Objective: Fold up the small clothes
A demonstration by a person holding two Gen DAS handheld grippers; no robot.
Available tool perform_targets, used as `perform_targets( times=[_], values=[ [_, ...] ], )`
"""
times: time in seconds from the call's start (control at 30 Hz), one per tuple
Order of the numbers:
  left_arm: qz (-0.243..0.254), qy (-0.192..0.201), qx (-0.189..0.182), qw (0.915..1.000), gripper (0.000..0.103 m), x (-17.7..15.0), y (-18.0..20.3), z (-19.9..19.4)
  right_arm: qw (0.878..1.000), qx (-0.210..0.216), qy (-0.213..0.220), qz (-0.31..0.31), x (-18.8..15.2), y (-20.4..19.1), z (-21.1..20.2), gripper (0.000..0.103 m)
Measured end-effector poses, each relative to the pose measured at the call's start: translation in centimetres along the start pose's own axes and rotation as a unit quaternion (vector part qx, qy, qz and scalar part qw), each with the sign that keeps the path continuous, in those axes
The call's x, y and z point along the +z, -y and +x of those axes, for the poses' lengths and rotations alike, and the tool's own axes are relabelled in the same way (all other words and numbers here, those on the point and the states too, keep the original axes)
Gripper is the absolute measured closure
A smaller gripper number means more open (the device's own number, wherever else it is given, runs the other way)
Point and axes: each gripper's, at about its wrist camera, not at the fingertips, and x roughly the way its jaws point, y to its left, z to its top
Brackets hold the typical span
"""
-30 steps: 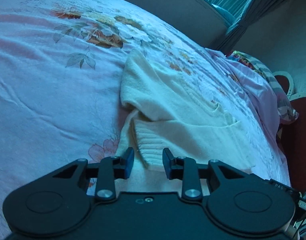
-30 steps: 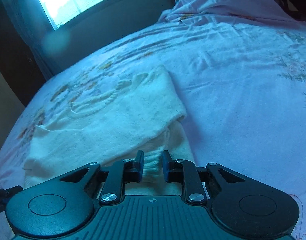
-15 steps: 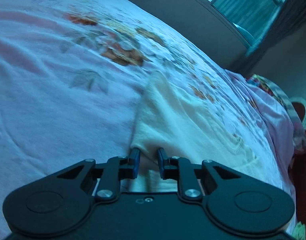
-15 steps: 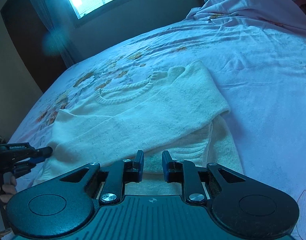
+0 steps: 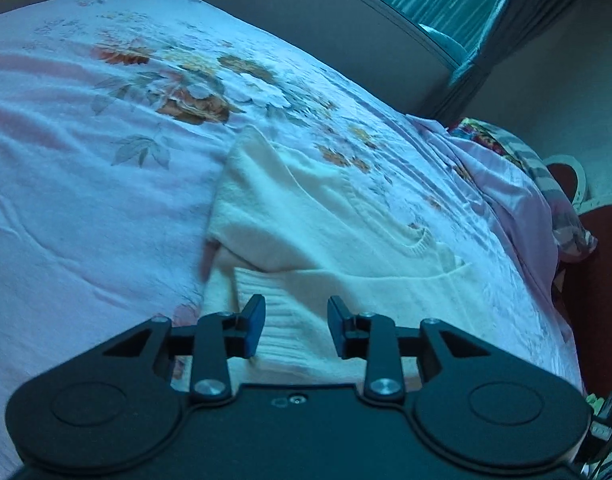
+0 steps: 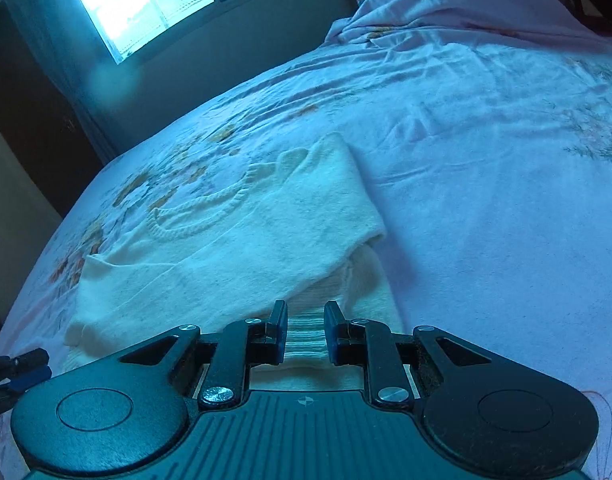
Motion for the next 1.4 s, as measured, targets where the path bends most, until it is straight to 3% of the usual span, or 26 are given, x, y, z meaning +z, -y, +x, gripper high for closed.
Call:
perform_targets(
  times=[0.07,0.17,0.27,0.33,0.47,0.53,0.67,0.73,0.8,0.9,1.0,1.07,1.1,1.17,1.23,1.3,1.4],
  values=[
    [0.009,-0.027,0.021,0.9994,0.074,-0.8,0.0,1.7,0.998,-0.041,-0.012,-0.038,0.2,0.2,0.9,0.084],
    [0.011,-0.028,0.032,0.9990,0.076,-1.2,-0.3,1.7,0.997,-0.050,-0.032,-0.045,0.6,0.8,1.1,0.084],
    [0.007,-0.010,0.014,0.9998,0.071,-0.8,0.7,0.1,0.998,-0.017,0.005,-0.057,1.2,-0.6,-0.3,0.084],
    [0.020,-0.010,0.009,0.9997,0.072,-0.5,1.9,0.4,0.997,-0.001,0.007,-0.072,1.5,-2.3,0.3,0.084],
    [0.035,-0.025,0.025,0.9988,0.069,-0.5,3.3,2.9,0.994,0.015,-0.015,-0.109,1.2,-5.7,3.1,0.084],
    [0.031,-0.034,0.052,0.9976,0.077,-0.9,2.4,3.8,0.991,-0.002,-0.045,-0.125,0.5,-6.0,5.0,0.084],
    [0.012,-0.030,0.052,0.9981,0.082,-1.4,0.7,2.5,0.991,-0.008,-0.054,-0.123,0.2,-5.4,5.2,0.083],
    [0.013,-0.027,0.058,0.9979,0.082,-1.7,0.4,2.0,0.992,0.005,-0.039,-0.122,0.2,-5.9,4.2,0.073],
    [0.014,-0.025,0.063,0.9976,0.082,-2.2,0.5,1.8,0.991,0.011,-0.038,-0.126,-0.6,-6.2,4.3,0.037],
    [0.016,-0.026,0.072,0.9970,0.082,-2.4,1.2,0.9,0.982,-0.012,-0.052,-0.179,-1.9,-7.4,4.8,0.037],
    [0.015,-0.020,0.067,0.9974,0.074,-2.4,1.7,-0.4,0.987,0.012,-0.039,-0.158,-1.9,-8.0,3.5,0.037],
    [0.026,-0.021,0.076,0.9966,0.073,-2.6,2.2,-0.6,0.984,-0.001,-0.049,-0.169,-2.4,-8.3,3.9,0.037],
    [0.030,-0.026,0.085,0.9955,0.072,-2.8,2.3,-0.5,0.981,-0.007,-0.075,-0.178,-2.9,-8.5,4.5,0.037],
    [0.029,-0.041,0.103,0.9934,0.072,-3.3,2.3,-0.4,0.978,-0.008,-0.069,-0.199,-3.4,-9.0,3.7,0.037],
    [0.034,-0.046,0.106,0.9927,0.072,-3.9,2.5,-0.7,0.982,0.015,-0.065,-0.179,-3.5,-8.8,2.1,0.037],
    [0.045,-0.053,0.111,0.9914,0.072,-4.3,2.9,-1.2,0.982,0.009,-0.058,-0.178,-4.1,-8.5,0.7,0.037],
    [0.052,-0.059,0.114,0.9904,0.072,-5.2,3.3,-2.1,0.978,0.000,-0.091,-0.187,-6.0,-7.5,-0.2,0.037]
  ],
)
